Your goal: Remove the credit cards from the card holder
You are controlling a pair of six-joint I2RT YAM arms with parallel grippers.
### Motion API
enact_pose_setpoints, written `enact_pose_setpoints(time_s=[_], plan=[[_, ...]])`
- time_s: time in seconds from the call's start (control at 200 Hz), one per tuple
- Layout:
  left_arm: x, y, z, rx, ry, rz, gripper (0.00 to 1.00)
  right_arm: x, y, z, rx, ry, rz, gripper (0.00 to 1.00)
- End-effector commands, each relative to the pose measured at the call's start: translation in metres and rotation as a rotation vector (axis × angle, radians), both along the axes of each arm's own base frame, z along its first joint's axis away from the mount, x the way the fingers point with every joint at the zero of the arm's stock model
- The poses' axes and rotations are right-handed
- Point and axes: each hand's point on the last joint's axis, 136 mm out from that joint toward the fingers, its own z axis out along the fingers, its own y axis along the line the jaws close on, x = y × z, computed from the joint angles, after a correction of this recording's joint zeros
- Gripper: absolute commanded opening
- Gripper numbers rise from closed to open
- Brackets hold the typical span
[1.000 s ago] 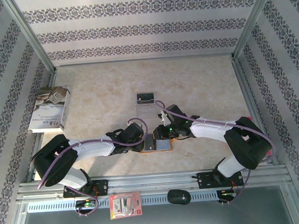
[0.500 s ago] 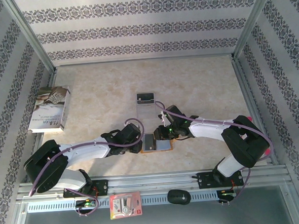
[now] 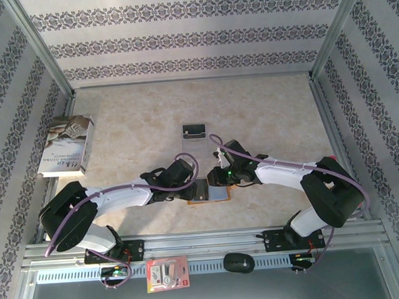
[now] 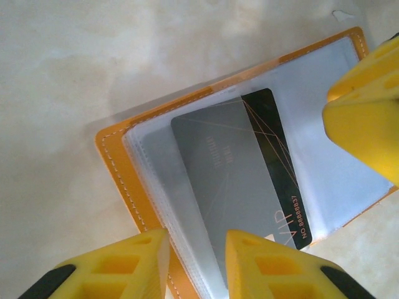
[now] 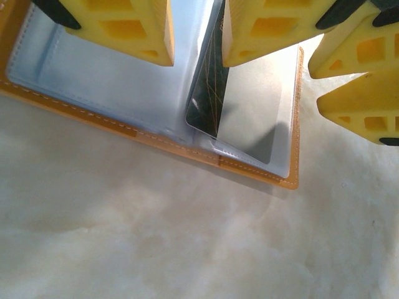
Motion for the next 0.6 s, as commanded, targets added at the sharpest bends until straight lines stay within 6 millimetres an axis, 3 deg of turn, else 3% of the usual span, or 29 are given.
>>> enact_pose_setpoints(time_s=[0.0,0.385,0.595], plan=[[-0.002,-0.017,0.004,-0.034,0.000,-0.045,0.28,-0.001,-0.007,-0.003,-0.020,0.005,-0.017,0.27],[-0.006,-0.030,0.004,-0.065,0.022,-0.078,0.25,0.000,-0.008,-0.006,-0.025,0.010,-0.020,0.26],[-0.009,-0.023,-0.014,-0.024,0.054,-0.068,0.21,-0.001,-0.004,-0.004,-0.011,0.016,-0.005,0.26]])
